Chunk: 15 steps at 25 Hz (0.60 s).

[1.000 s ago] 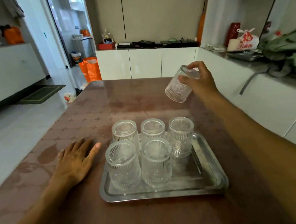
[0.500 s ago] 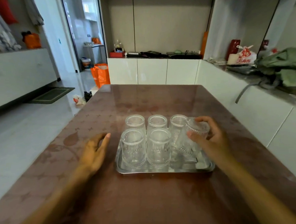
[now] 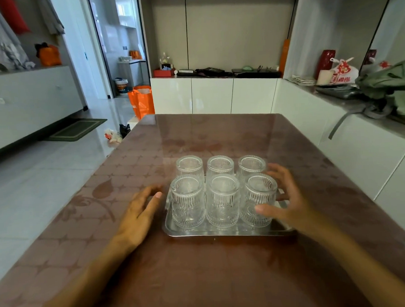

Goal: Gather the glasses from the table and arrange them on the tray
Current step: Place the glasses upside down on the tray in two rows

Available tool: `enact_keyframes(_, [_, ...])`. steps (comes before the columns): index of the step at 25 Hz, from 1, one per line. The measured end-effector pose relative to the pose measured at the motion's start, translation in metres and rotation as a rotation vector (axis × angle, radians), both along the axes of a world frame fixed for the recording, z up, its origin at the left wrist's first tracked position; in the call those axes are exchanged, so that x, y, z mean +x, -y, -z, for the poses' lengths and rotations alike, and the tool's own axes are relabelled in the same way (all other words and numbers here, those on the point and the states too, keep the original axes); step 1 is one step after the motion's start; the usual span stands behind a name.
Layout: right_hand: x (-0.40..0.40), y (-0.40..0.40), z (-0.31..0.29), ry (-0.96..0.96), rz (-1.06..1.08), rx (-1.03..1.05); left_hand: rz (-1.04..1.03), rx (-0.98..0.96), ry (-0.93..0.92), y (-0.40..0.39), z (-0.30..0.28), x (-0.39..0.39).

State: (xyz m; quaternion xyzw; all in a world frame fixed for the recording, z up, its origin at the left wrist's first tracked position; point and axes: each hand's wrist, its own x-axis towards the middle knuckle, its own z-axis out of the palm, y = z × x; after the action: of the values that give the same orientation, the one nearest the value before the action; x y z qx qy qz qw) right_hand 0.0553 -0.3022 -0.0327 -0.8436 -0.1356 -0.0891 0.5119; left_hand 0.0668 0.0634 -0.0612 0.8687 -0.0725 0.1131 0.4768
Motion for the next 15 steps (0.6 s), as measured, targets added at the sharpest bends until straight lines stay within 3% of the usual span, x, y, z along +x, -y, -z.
enact_keyframes(2, [0.006,0.025,-0.016,-0.111,-0.058,-0.061,0.115,-0.013,-0.141,-0.012,-0.012,0.007])
enact_keyframes(5, [0.022,0.047,-0.026,-0.304,-0.181,-0.372,0.367,0.222,-0.357,-0.019,-0.029,0.030])
enact_keyframes(7, [0.035,0.043,-0.022,-0.330,-0.260,-0.494,0.460,0.356,-0.410,-0.011,-0.034,0.046])
enact_keyframes(10, [0.049,0.037,-0.011,-0.336,-0.283,-0.470,0.549,0.346,-0.426,-0.001,-0.034,0.064])
enact_keyframes(15, [0.052,0.044,0.003,-0.301,-0.271,-0.381,0.502,0.308,-0.409,-0.007,-0.023,0.071])
